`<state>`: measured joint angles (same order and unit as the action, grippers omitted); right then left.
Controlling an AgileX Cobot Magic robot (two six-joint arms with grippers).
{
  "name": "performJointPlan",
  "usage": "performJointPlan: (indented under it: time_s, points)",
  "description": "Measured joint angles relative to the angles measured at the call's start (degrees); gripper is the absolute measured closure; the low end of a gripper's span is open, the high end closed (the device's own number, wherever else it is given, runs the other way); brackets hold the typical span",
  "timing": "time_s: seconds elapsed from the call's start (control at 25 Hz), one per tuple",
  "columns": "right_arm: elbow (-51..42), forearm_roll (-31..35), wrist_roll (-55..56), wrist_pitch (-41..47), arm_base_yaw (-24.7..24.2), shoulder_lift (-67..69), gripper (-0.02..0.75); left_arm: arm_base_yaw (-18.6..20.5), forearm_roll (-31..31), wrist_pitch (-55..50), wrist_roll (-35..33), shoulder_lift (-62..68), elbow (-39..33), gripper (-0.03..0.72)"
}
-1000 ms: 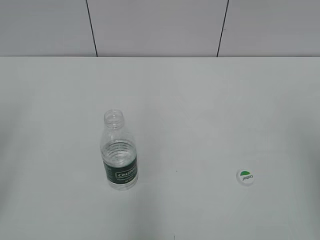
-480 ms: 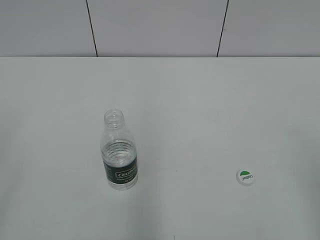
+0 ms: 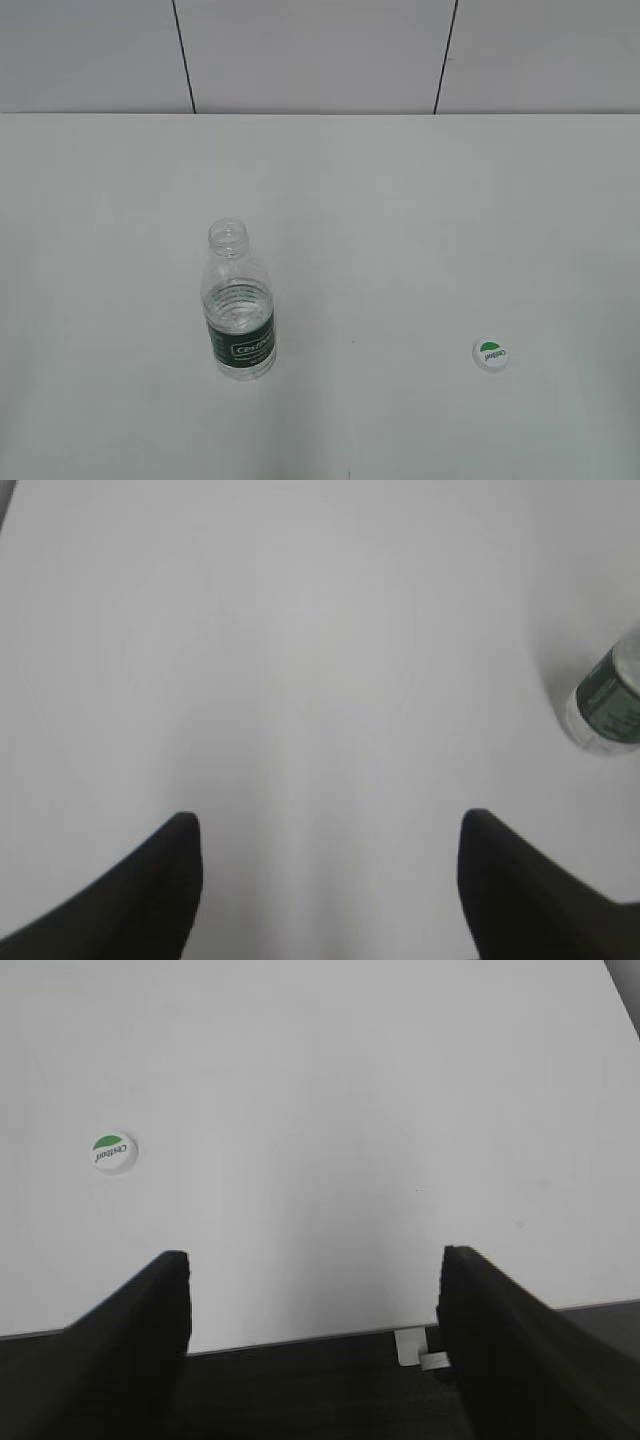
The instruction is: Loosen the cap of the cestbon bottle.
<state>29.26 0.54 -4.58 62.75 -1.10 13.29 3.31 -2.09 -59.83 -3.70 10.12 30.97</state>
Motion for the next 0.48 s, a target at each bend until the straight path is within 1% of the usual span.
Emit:
performJointPlan:
  time_s: [0.2,0.48]
  points:
    - [0.00,0.00,0.05,-0.12,0.00,-2.86,0.146,0.00,0.00,-0.22,-0.05,-9.95,-0.01,0.210]
    - [-0.34,0.02,0.23,-0.22,0.00,-9.22,0.146,0.00,0.00,-0.28,-0.18,-10.48,-0.07,0.210]
